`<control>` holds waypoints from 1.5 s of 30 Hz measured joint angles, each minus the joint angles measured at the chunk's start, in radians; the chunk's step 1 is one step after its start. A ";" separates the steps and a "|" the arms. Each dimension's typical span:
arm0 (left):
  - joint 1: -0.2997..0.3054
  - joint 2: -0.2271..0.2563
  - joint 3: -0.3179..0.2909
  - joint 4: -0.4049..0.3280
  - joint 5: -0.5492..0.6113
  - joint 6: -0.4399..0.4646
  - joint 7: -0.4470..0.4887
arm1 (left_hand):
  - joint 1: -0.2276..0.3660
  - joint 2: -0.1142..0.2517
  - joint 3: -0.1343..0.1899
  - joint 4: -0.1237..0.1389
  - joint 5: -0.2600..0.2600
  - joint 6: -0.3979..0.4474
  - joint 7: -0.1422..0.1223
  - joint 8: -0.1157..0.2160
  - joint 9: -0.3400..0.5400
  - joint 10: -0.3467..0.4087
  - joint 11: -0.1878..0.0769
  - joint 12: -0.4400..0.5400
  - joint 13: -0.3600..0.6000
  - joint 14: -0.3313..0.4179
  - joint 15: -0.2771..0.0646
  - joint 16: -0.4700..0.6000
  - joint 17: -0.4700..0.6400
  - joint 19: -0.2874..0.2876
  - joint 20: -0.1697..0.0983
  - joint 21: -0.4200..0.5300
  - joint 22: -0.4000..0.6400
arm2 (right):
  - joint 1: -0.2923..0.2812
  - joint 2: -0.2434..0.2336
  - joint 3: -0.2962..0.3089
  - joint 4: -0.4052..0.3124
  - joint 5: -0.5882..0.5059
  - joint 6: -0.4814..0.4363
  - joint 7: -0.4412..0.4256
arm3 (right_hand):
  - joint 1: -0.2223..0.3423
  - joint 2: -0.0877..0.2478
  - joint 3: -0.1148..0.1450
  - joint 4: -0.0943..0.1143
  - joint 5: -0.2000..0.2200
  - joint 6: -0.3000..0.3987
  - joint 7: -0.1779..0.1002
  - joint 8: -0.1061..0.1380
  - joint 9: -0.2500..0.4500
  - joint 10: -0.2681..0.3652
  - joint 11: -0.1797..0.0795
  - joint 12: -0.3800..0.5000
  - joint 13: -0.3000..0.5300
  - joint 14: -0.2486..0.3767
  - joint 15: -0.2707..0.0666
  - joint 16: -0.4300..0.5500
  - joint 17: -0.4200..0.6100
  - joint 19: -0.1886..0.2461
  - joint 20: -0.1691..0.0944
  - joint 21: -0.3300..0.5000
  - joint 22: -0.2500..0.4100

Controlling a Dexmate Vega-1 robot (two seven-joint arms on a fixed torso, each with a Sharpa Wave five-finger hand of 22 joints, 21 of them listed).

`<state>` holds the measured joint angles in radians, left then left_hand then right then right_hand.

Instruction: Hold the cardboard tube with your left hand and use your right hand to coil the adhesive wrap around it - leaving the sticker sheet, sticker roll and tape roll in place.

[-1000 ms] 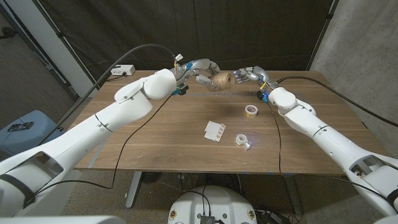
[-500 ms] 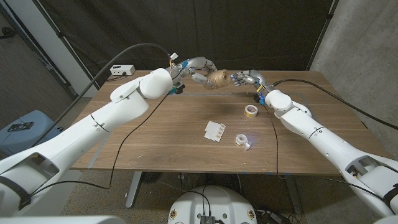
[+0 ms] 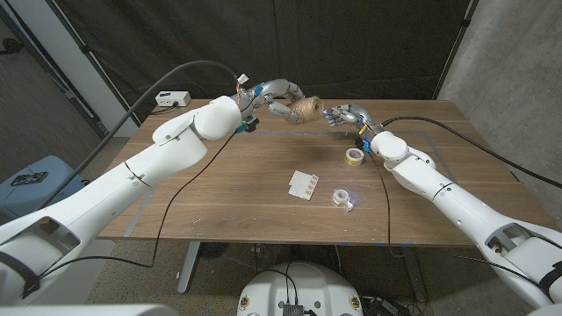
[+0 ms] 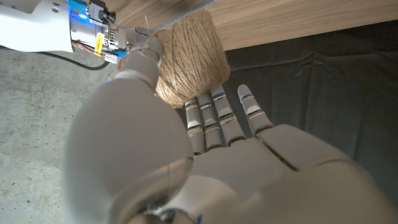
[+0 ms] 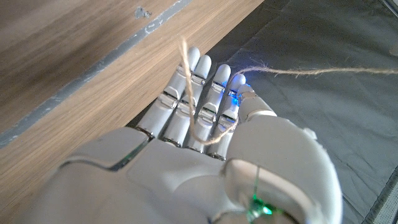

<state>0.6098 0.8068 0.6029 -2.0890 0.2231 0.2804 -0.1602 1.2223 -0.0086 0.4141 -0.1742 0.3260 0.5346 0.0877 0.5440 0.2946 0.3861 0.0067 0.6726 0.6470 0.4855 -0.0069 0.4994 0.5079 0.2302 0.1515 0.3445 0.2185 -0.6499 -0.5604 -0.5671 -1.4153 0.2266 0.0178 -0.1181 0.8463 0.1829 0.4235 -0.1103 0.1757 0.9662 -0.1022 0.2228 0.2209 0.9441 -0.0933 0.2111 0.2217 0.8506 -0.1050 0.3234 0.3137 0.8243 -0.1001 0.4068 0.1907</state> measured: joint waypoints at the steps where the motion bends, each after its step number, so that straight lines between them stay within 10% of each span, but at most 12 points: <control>1: 0.000 0.001 -0.001 -0.001 0.001 0.000 0.001 | 0.000 0.000 0.000 0.000 0.000 0.000 0.000 0.000 0.000 0.000 0.000 0.000 0.000 0.000 0.000 0.000 0.000 0.000 0.000 0.000 0.000 | -0.003 0.000 -0.001 -0.003 -0.001 -0.003 -0.003 | 0.000 0.000 0.000 0.000 0.000 0.000 0.000 0.000 0.000 0.000 0.000 0.000 0.000 0.000 0.000 0.000 0.000 0.000 0.000 0.000 0.000; 45: 0.017 -0.004 -0.029 -0.012 0.037 -0.003 0.061 | 0.000 0.000 0.000 0.000 0.004 0.000 0.000 0.000 0.000 0.000 0.000 0.001 0.000 0.000 0.000 0.000 0.005 0.000 0.000 0.008 0.000 | -0.095 -0.017 -0.011 -0.137 -0.012 -0.088 -0.068 | 0.000 0.000 0.000 0.000 -0.003 0.000 0.000 -0.003 0.000 0.000 0.000 0.000 0.000 0.000 0.000 0.000 0.000 -0.004 0.004 0.008 0.000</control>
<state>0.6272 0.8026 0.5736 -2.1005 0.2602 0.2773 -0.0995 1.2223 -0.0086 0.4138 -0.1738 0.3301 0.5346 0.0878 0.5440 0.2946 0.3861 0.0067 0.6733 0.6470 0.4854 -0.0068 0.4991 0.5125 0.2304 0.1517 0.3523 0.2185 -0.7452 -0.5770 -0.5781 -1.5519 0.2142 -0.0705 -0.1857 0.8464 0.1829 0.4236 -0.1103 0.1728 0.9659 -0.1020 0.2195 0.2211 0.9442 -0.0933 0.2111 0.2216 0.8506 -0.1050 0.3235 0.3133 0.8207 -0.0964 0.4152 0.1908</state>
